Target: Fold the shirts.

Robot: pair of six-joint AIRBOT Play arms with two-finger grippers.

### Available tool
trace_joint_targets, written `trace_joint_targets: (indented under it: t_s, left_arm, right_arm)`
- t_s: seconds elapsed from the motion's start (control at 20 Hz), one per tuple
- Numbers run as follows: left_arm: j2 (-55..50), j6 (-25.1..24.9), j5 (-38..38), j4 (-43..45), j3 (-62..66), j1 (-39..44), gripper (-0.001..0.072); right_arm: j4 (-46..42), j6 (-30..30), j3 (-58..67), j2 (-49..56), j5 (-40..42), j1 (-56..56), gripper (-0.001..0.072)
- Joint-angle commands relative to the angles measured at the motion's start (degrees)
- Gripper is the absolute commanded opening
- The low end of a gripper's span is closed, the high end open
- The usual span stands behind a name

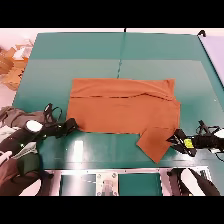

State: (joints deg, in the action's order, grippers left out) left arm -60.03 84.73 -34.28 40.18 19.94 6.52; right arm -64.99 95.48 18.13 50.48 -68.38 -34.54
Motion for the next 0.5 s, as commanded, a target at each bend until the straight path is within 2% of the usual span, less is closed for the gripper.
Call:
trace_joint_targets:
  t_s: [0.0,0.1,0.15,0.2,0.25,0.35,0.45]
  left_arm:
    - [-0.8,-2.4,0.6,-1.7,2.4,0.2,0.0027]
    - [-0.8,-2.3,-0.5,-1.7,3.5,0.2,0.0027]
    - [-0.7,-2.4,-1.2,-1.6,3.7,0.2,0.0027]
    - [-0.8,-2.3,-1.9,-1.6,3.8,0.2,0.0027]
    - [-0.8,-2.4,-2.9,-1.4,3.9,0.2,0.0027]
    - [-0.8,-2.6,-7.2,1.4,5.2,0.1,0.0026]
    - [-0.8,-0.4,-14.1,8.7,8.6,0.1,0.0026]
  right_arm:
    - [5.0,-3.1,-0.3,4.8,4.0,0.1,0.0423]
    - [9.9,-6.1,-0.3,6.8,6.1,0.1,0.0407]
    - [12.4,-8.4,-0.3,7.3,6.3,0.1,0.0288]
    - [13.9,-10.8,-0.3,7.3,6.1,0.1,0.0120]
    - [13.9,-12.1,0.0,7.3,5.2,0.1,0.0025]
    - [11.4,-12.1,1.2,7.1,1.8,0.1,0.0015]
    - [6.0,-8.5,3.1,6.2,-1.6,0.1,0.0014]
